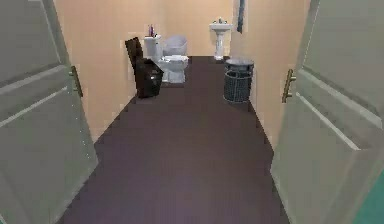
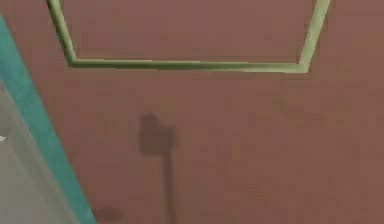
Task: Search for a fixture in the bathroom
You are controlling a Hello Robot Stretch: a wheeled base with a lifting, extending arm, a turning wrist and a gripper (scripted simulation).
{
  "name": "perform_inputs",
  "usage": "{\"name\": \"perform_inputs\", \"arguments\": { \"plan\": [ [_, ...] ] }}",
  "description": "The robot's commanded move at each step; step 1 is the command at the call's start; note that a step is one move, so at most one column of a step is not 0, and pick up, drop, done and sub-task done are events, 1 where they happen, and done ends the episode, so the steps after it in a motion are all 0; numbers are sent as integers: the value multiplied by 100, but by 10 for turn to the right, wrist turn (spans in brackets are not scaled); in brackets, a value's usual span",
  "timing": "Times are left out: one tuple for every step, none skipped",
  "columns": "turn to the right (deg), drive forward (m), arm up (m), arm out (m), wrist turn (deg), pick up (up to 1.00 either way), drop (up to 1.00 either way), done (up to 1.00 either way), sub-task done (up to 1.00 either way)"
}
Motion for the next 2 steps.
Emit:
{"name": "perform_inputs", "arguments": {
  "plan": [
    [0, 100, 0, 0, 0, 0, 0, 0, 0],
    [0, 100, 0, 0, 0, 0, 0, 0, 0]
  ]
}}
